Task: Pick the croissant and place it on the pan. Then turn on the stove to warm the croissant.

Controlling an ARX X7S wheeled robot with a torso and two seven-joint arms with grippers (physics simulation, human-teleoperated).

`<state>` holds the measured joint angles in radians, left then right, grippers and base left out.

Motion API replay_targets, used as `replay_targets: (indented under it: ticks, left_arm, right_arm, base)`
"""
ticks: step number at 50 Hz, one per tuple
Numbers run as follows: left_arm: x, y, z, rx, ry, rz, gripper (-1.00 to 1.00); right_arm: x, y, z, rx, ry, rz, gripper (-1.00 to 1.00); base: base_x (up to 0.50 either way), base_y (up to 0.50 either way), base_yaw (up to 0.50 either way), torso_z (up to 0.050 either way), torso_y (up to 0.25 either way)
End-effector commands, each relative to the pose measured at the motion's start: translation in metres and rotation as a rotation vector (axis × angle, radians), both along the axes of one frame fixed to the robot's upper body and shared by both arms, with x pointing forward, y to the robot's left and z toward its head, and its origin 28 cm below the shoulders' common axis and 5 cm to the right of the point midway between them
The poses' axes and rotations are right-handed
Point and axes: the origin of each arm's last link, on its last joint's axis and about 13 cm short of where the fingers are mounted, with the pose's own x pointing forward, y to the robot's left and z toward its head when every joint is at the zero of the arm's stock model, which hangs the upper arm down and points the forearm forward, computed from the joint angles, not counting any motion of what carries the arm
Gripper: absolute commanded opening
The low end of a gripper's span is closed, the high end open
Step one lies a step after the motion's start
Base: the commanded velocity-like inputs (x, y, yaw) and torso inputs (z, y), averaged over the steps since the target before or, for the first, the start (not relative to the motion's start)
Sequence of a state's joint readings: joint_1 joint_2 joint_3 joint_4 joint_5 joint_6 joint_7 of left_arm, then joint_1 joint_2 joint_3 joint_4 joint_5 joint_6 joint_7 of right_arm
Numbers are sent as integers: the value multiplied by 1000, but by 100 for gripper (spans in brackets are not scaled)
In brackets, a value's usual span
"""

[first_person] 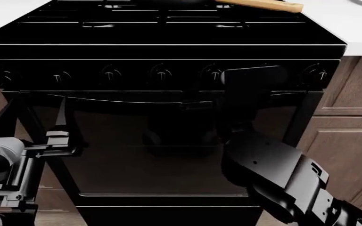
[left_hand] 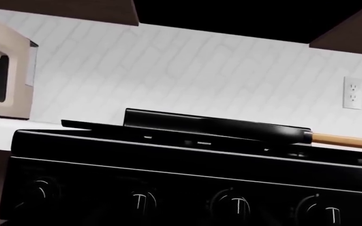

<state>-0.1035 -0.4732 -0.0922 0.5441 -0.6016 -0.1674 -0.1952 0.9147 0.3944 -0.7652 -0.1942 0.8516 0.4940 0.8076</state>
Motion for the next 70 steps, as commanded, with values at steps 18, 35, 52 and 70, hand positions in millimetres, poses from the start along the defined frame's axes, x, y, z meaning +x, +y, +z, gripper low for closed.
replay_targets:
  ticks: [18, 35, 52, 70]
  left_arm:
    - [2, 2, -4, -8, 14, 3, 100]
    - [4, 3, -6, -10, 23, 5, 100]
    - [4, 3, -7, -14, 26, 1, 100]
    - [4, 3, -7, -14, 25, 2, 100]
  right_arm:
    - [10, 2, -11, -15, 32, 0, 100]
    - [15, 2, -15, -10, 42, -9, 100]
    - [14, 2, -15, -14, 35, -9, -100]
    - [13, 2, -15, -42, 21, -5, -100]
  base:
    - [0, 0, 0, 0, 0]
    - [0, 0, 0, 0, 0]
    - [0, 0, 0, 0, 0]
    - [0, 0, 0, 0, 0]
